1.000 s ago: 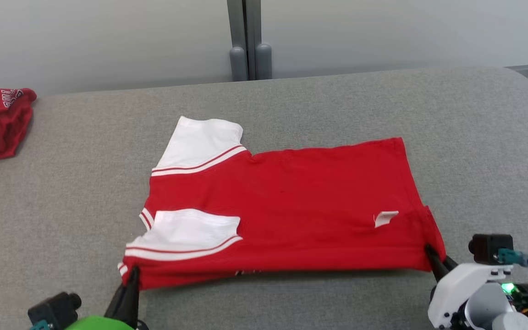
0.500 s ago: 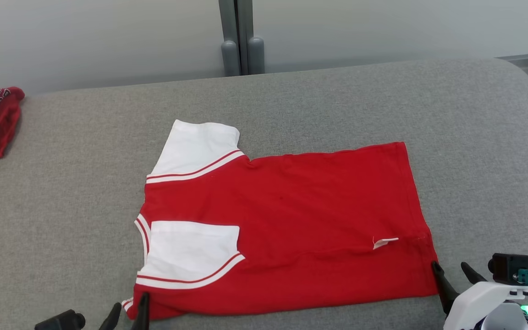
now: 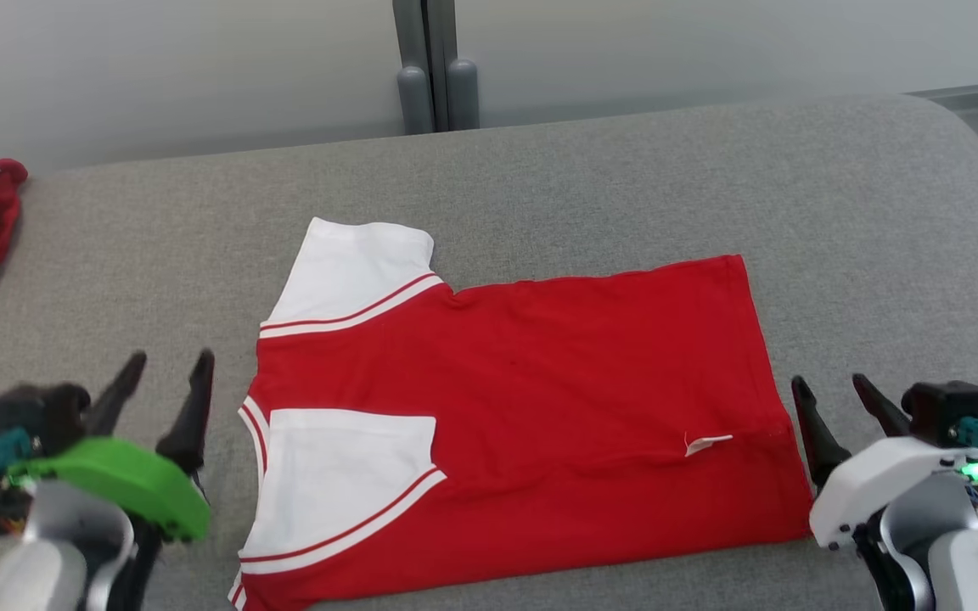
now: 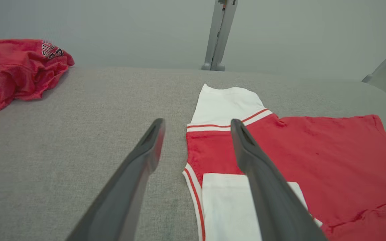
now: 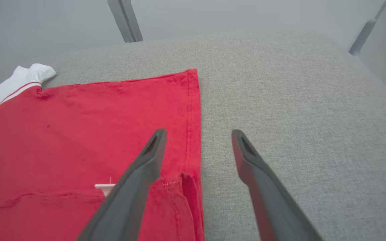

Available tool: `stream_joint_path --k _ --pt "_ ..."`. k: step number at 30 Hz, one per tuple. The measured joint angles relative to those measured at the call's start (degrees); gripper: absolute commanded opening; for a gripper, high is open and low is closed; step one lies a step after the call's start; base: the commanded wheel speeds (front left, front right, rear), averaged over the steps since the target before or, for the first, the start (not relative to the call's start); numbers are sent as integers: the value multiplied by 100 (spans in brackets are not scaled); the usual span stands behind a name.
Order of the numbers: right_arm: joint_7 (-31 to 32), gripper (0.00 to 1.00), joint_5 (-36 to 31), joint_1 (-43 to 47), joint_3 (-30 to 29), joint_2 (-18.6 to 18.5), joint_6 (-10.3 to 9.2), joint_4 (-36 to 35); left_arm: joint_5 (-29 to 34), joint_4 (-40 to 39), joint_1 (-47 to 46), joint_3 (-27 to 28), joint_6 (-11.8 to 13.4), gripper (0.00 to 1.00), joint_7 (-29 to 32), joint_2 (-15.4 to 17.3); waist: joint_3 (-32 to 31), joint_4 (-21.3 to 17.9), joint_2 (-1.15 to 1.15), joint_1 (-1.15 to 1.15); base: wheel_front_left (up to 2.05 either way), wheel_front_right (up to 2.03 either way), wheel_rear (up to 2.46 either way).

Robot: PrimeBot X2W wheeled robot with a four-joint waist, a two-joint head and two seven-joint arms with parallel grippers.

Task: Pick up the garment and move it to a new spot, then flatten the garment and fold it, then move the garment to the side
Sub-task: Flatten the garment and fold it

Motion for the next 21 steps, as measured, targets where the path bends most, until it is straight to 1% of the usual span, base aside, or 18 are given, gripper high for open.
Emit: stream_joint_path --k 2,5,8,11,15,21 --pt "0 100 -91 -201 123 1 0 -58 111 32 -526 -55 -153 100 146 166 65 -22 0 0 0 0 0" --pt "37 100 -200 -525 353 4 0 -102 309 123 -1368 -246 -537 100 331 380 206 -73 0 0 0 0 0" --pt "65 100 -279 -859 556 -1 0 -113 405 405 -2208 -452 -767 100 571 572 400 -136 0 0 0 0 0" --pt "75 100 -328 -1179 778 2 0 -99 388 731 -2974 -647 -856 100 847 706 633 -214 0 0 0 0 0" --pt "30 100 -334 -1549 1037 1 0 -23 252 1230 -3780 -901 -895 100 1172 817 986 -342 0 0 0 0 0" --pt "-118 100 -318 -1954 1263 -1 0 193 -145 1913 -4347 -1351 -903 100 1601 913 1506 -567 0 0 0 0 0"
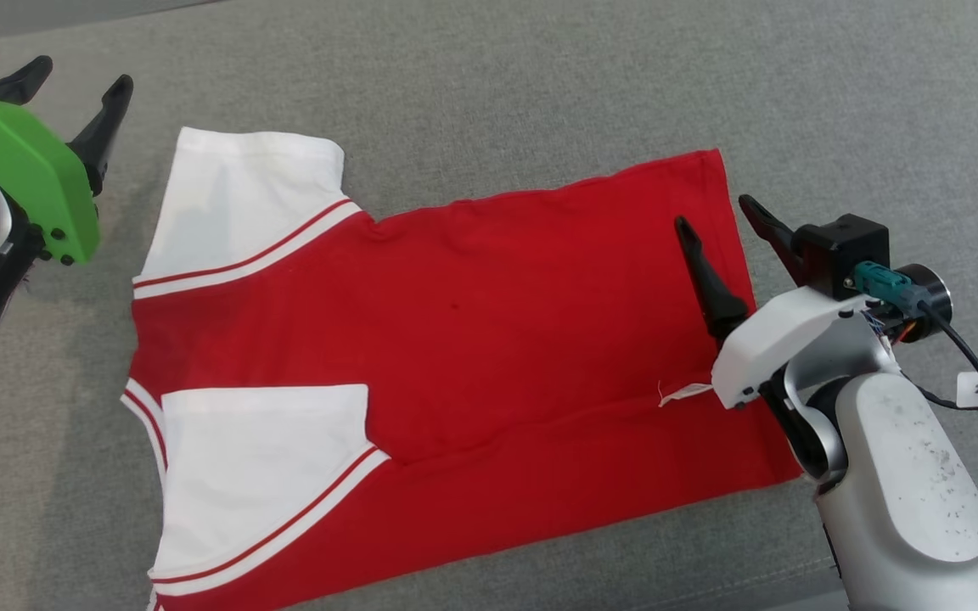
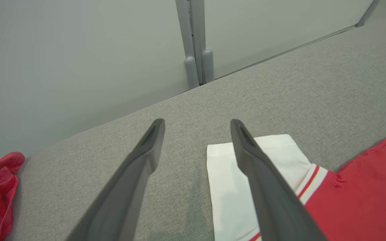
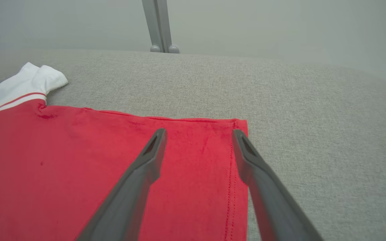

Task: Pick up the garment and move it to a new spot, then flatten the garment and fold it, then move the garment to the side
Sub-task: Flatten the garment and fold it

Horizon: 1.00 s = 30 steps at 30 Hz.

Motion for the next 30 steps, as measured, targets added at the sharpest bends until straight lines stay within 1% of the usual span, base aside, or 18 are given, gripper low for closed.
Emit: stream_joint_path --k 5,9,15,22,28,29,30 --pt "-138 100 49 -249 124 0 0 162 -389 368 -191 -246 0 100 254 116 397 -204 0 0 0 0 0" --pt "-245 100 92 -353 175 -1 0 291 -613 505 -215 -407 0 100 352 285 664 -362 0 0 0 0 0" --pt "-372 100 144 -452 200 0 0 426 -890 615 -224 -495 0 100 419 424 972 -538 0 0 0 0 0" --pt "-469 100 187 -565 214 0 0 527 -1058 617 -377 -526 0 100 411 530 1169 -651 0 0 0 0 0" --pt "-508 100 192 -643 231 1 0 583 -1383 356 -398 -667 1 100 578 564 1194 -663 0 0 0 0 0" --pt "-508 100 192 -652 227 0 0 589 -1403 299 -398 -697 1 99 577 564 1191 -659 0 0 0 0 0" --pt "-508 100 192 -654 226 0 0 597 -1446 249 -398 -734 1 93 576 559 1187 -656 0 0 0 0 0"
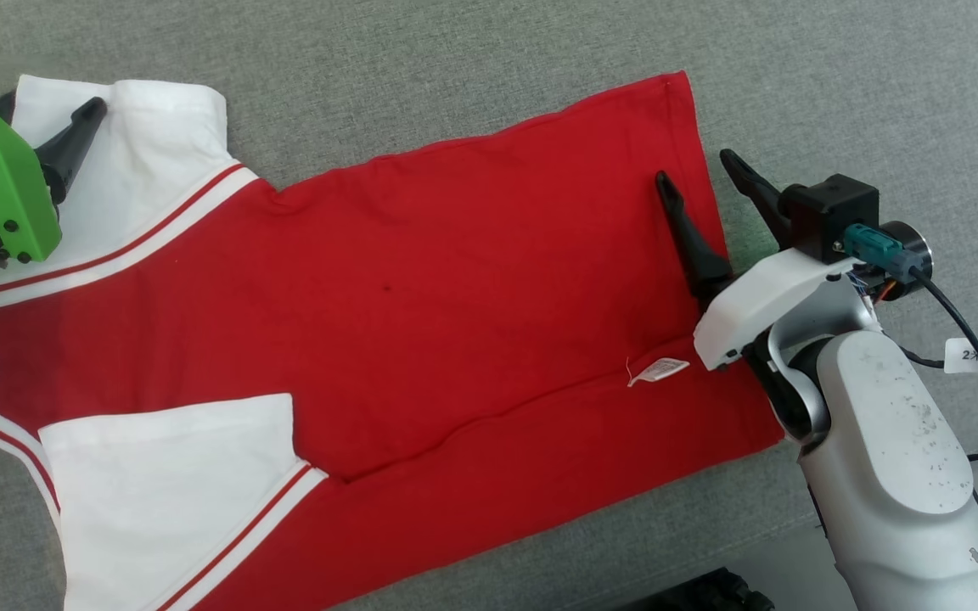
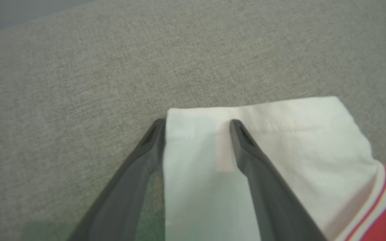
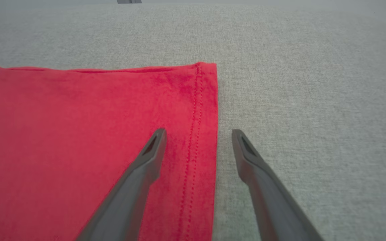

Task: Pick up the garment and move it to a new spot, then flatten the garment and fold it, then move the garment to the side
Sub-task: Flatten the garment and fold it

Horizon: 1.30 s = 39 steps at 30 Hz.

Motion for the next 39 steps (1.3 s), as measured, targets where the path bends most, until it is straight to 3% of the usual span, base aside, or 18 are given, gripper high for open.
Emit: stream_joint_path --k 2,3,4,6,7,15,24,35,37,38,39 --pt "0 100 -1 -15 -1 0 0 5 -49 -70 0 -57 0 69 -1 -3 -4 7 0 0 0 0 0" --pt "0 100 -1 -35 0 0 0 7 -49 -92 0 -89 0 48 -7 -3 -4 10 0 0 0 0 0" --pt "0 100 -1 -48 2 0 0 7 -48 -104 0 -111 0 43 -30 -3 -4 12 0 0 0 0 0" --pt "2 100 -1 -76 8 0 0 9 8 -88 -1 -136 -1 20 -131 -1 -4 15 0 0 0 0 0" --pt "3 100 -1 -102 9 0 0 13 53 -70 -4 -143 -2 0 -197 -2 -7 17 0 0 0 0 0" --pt "148 100 -210 -402 -77 -46 0 159 156 76 -26 -169 -4 0 -777 -19 -120 88 0 0 0 0 0" --pt "647 100 -263 -1071 -140 -519 0 757 160 -400 75 -313 -4 0 -1463 -65 -312 373 0 0 0 0 0" --pt "1288 100 265 -1554 438 -820 0 1635 213 -755 364 -358 9 0 -1934 -97 -383 778 0 0 0 0 0" --pt "1337 75 413 -1622 491 -840 -1 1759 213 -777 397 -365 13 0 -1992 -131 -387 827 0 0 0 0 0" --pt "1340 44 458 -1652 523 -853 -1 1801 213 -784 404 -370 14 0 -2001 -147 -390 844 0 0 0 0 0" --pt "1348 37 498 -1687 558 -869 -1 1848 213 -791 410 -376 14 0 -2014 -163 -392 859 0 -1 0 0 0"
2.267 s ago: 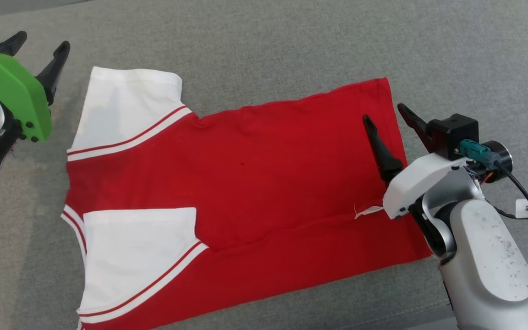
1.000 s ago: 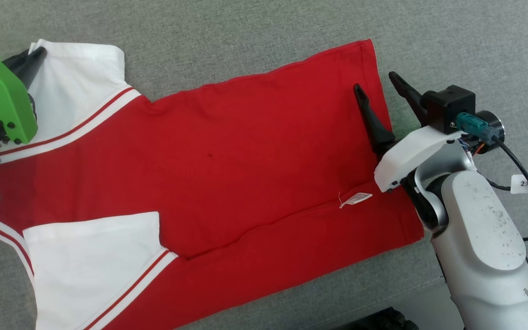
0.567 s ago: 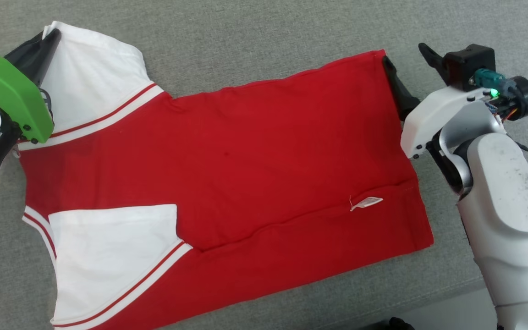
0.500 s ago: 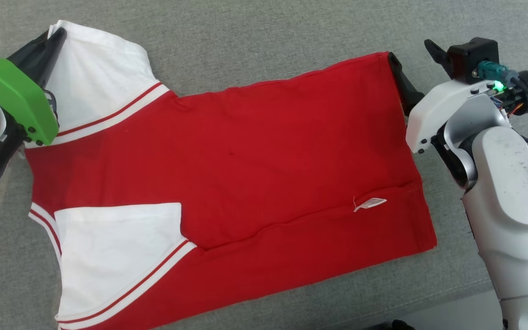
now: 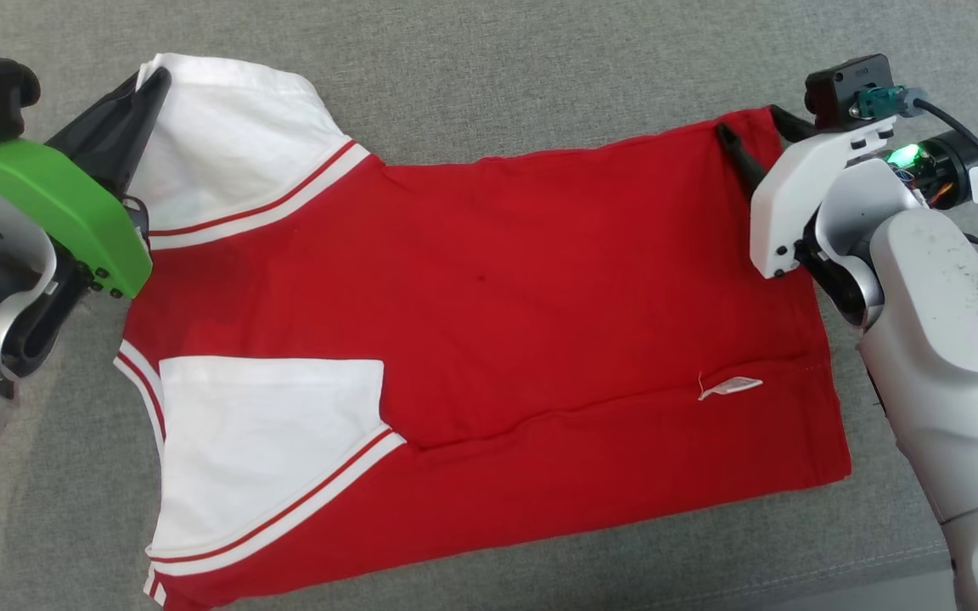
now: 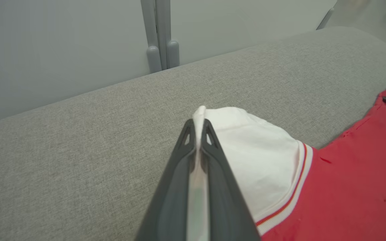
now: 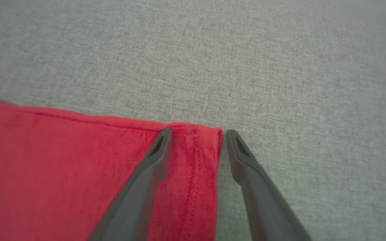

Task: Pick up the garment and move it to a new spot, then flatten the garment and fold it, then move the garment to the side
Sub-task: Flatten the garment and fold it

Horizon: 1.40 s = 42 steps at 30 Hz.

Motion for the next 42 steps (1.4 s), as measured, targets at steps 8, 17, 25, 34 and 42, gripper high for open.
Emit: stream_joint_path --k 8,17,25,34,42 --pt "-285 0 102 -182 156 -66 0 314 0 0 111 -64 0 0 -205 -78 -128 74 0 0 0 0 0" --pt "-1122 0 55 238 104 -64 0 263 -36 -333 790 -91 74 0 -694 -108 -566 125 0 0 0 0 0" --pt "-1454 0 220 1518 -116 -193 0 -412 -171 -1093 2223 -131 537 0 -1300 22 -1161 226 0 0 0 0 0" --pt "-1351 0 48 2804 -643 -1 0 -1271 -514 -1477 3504 -221 893 0 -1702 -16 -1738 378 0 0 0 0 0" --pt "-1330 100 -196 3445 -1027 326 0 -1605 -733 -992 3876 -358 816 100 -1836 -374 -1958 482 0 0 0 0 0"
